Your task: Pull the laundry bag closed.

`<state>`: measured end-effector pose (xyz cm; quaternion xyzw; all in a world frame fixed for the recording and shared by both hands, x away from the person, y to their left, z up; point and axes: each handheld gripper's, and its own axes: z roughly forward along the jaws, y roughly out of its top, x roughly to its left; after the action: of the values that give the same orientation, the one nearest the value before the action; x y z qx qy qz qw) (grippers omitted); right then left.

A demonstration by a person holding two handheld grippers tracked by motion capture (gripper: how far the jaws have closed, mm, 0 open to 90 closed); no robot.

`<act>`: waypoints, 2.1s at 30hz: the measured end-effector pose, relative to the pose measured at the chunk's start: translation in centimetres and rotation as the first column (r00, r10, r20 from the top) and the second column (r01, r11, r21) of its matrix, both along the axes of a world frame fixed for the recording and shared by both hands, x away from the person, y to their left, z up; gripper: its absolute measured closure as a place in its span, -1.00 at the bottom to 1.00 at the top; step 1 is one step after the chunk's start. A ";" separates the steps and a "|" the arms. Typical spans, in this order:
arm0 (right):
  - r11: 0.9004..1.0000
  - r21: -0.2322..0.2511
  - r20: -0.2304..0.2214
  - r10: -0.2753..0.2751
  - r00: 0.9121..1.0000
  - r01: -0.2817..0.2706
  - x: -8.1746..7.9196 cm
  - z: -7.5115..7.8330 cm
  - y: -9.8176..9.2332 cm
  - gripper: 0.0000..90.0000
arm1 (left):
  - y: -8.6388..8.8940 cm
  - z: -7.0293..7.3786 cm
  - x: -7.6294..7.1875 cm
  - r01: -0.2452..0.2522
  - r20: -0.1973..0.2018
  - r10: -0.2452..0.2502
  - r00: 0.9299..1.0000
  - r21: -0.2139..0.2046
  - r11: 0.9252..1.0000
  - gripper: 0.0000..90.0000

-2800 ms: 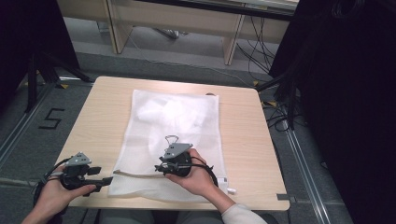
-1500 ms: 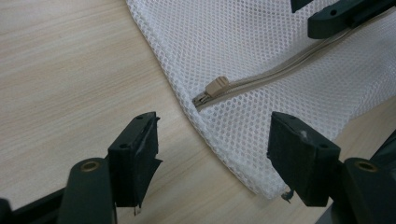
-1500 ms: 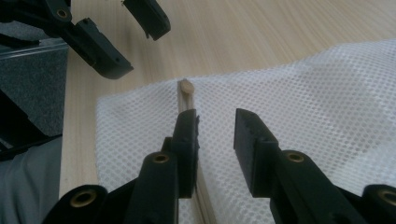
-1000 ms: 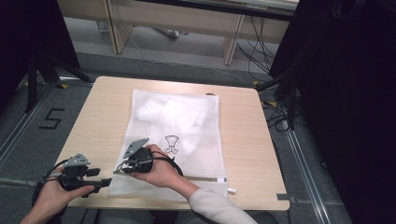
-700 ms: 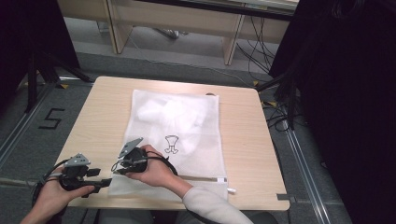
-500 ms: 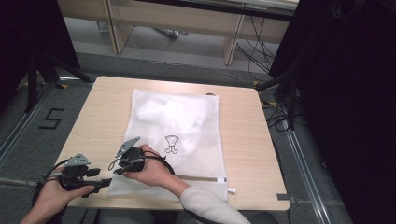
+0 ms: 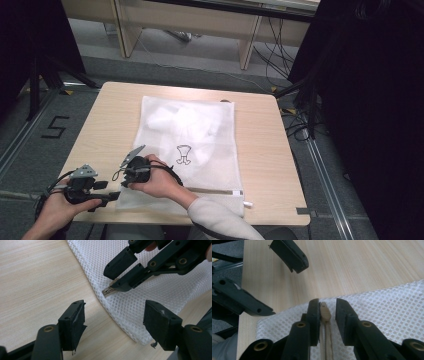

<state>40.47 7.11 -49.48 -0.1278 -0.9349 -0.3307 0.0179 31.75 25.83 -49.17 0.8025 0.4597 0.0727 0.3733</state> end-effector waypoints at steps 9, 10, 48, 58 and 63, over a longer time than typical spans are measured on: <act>1.000 -0.006 -0.005 0.006 1.000 -0.006 -0.4 0.0 0.3 0.82 | -0.1 0.0 0.0 0.004 -0.006 -0.004 1.000 0.006 1.000 -0.26; 1.000 0.000 0.020 0.023 1.000 -0.023 -0.2 0.1 0.2 0.82 | -0.1 0.0 0.0 0.006 -0.007 -0.006 1.000 0.006 1.000 -0.26; 0.998 0.067 0.085 0.013 0.996 -0.019 -1.3 4.5 -1.3 0.83 | -2.1 -0.9 2.4 -0.021 -0.150 -0.009 0.989 -0.200 0.980 0.60; 0.998 0.063 0.098 0.025 0.995 -0.031 -1.4 4.5 -1.9 0.83 | -2.2 -0.6 2.5 -0.007 -0.146 -0.018 0.989 -0.174 0.985 0.87; 0.998 0.055 0.092 0.016 0.996 -0.021 -1.6 4.3 -2.6 0.83 | -2.1 -0.4 2.4 -0.022 -0.150 -0.008 0.989 -0.199 0.980 0.90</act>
<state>38.90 4.56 -45.22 -0.1034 -0.9262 -0.3622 -0.0183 34.17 23.69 -49.54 0.7624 0.4944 -0.0334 0.4163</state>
